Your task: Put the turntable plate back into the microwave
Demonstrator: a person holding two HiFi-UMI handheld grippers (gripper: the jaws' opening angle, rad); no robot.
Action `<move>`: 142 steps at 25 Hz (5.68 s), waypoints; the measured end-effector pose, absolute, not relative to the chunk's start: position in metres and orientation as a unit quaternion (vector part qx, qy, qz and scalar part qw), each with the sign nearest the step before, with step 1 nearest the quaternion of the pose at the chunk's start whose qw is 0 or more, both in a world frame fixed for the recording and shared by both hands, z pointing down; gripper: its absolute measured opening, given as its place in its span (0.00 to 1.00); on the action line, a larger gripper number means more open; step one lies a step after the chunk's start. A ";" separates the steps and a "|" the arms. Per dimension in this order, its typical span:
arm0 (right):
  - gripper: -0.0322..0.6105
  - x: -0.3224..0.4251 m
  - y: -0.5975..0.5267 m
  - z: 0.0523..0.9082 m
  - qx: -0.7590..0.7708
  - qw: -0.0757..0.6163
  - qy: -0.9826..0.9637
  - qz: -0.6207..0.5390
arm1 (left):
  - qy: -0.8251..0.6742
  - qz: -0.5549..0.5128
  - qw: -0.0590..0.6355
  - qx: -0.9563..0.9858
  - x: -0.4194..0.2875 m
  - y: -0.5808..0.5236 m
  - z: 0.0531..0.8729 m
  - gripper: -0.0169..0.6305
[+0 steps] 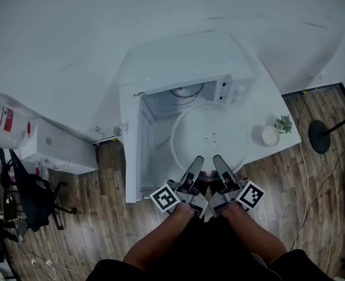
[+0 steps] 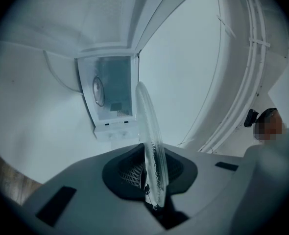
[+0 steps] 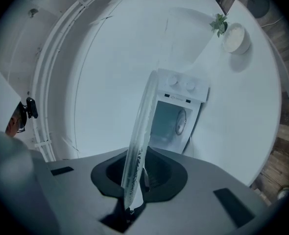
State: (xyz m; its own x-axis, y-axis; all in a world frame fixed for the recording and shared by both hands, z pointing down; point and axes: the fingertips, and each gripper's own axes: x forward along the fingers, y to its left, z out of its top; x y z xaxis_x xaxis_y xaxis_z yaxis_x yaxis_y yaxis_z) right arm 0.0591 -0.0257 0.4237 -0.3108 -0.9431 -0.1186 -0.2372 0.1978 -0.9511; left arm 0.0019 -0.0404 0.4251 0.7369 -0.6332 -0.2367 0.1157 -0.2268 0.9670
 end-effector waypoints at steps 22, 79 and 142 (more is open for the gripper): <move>0.15 0.060 -0.161 0.485 -0.377 0.306 0.682 -0.547 | -0.283 -0.362 0.601 0.654 0.003 -0.162 0.487 0.11; 0.16 0.062 -0.329 0.537 -0.312 0.334 0.669 -0.586 | -0.335 -0.380 0.558 0.657 -0.003 -0.321 0.541 0.15; 0.13 0.079 -0.311 0.568 -0.399 0.282 0.651 -0.580 | -0.407 -0.299 0.534 0.678 0.000 -0.315 0.567 0.05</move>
State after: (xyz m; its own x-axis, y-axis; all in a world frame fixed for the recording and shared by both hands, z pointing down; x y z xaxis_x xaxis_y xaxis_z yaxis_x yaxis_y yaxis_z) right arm 0.0788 -0.3114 0.5684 -0.5226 -0.8472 0.0950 -0.1917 0.0082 -0.9814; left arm -0.0002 -0.3149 0.5672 0.4896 -0.8715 0.0294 -0.2333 -0.0984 0.9674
